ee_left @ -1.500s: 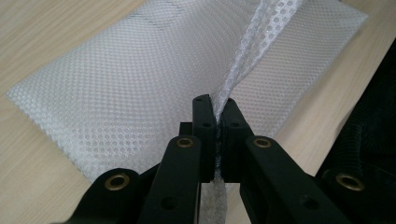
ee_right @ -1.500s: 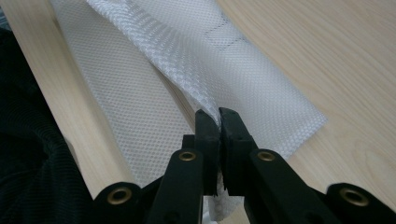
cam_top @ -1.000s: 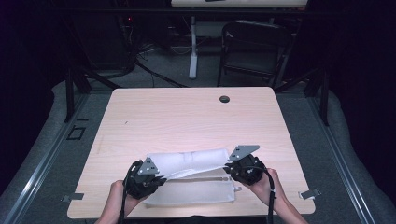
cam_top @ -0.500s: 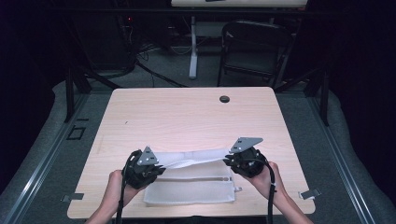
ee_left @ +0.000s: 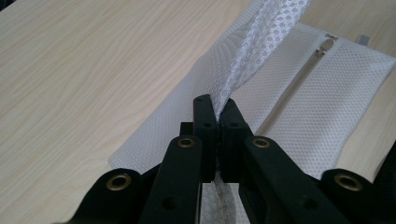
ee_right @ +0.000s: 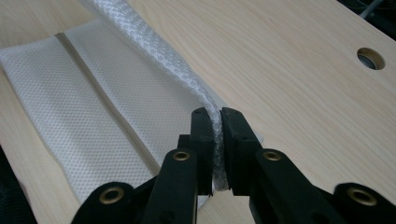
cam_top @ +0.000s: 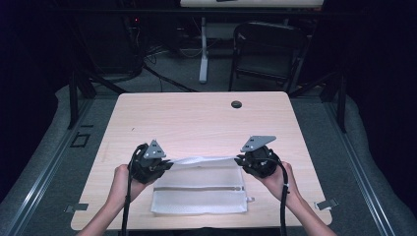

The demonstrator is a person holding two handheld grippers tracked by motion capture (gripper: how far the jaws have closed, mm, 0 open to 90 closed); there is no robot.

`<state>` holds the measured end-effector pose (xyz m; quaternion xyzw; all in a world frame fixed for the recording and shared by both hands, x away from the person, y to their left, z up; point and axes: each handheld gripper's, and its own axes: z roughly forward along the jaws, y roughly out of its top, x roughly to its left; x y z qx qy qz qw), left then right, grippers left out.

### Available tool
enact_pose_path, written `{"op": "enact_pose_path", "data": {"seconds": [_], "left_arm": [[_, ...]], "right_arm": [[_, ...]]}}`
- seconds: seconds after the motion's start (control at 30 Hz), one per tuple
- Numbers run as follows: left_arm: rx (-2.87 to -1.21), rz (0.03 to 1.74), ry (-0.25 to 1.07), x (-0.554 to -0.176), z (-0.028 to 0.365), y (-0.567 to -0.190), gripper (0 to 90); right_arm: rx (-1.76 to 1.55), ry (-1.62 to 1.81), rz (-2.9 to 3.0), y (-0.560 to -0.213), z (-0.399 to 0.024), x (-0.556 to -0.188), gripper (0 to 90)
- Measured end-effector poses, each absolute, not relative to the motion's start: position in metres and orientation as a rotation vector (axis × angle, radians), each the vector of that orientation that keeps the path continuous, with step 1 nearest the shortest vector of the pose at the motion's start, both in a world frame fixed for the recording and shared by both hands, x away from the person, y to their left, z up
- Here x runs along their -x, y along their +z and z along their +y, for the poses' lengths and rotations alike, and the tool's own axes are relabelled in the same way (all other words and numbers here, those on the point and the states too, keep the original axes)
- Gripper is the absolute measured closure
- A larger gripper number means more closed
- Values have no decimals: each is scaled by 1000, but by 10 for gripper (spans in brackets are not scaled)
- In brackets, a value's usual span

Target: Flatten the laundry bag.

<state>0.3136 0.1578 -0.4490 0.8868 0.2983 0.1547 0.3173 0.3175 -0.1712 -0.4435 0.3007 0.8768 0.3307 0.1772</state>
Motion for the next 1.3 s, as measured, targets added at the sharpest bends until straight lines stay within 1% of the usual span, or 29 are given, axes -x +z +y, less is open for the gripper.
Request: {"op": "enact_pose_path", "data": {"seconds": [0.1,0.3,0.37,0.53,0.63,0.73,0.93,1.0,1.3], "left_arm": [[-2327,791,418,-319,157,-447,888],[-2317,807,435,-331,155,-445,888],[-2316,812,442,-334,155,-445,888],[-2286,831,458,-341,155,-443,890],[-2284,840,451,-346,156,-443,889],[-2279,856,456,-351,156,-443,889],[-2280,868,486,-362,153,-441,889],[-2280,875,490,-366,152,-442,889],[-2263,905,522,-384,150,-449,889]], "right_arm": [[-859,932,2472,-442,-170,-323,849],[-882,937,2474,-440,-169,-336,846],[-890,935,2474,-442,-169,-340,830],[-919,949,2482,-446,-171,-346,721],[-927,948,2477,-445,-174,-347,720],[-929,940,2467,-445,-174,-348,725],[-943,940,2441,-445,-173,-358,817],[-945,939,2438,-446,-172,-362,831],[-989,947,2414,-450,-170,-381,836]]}}
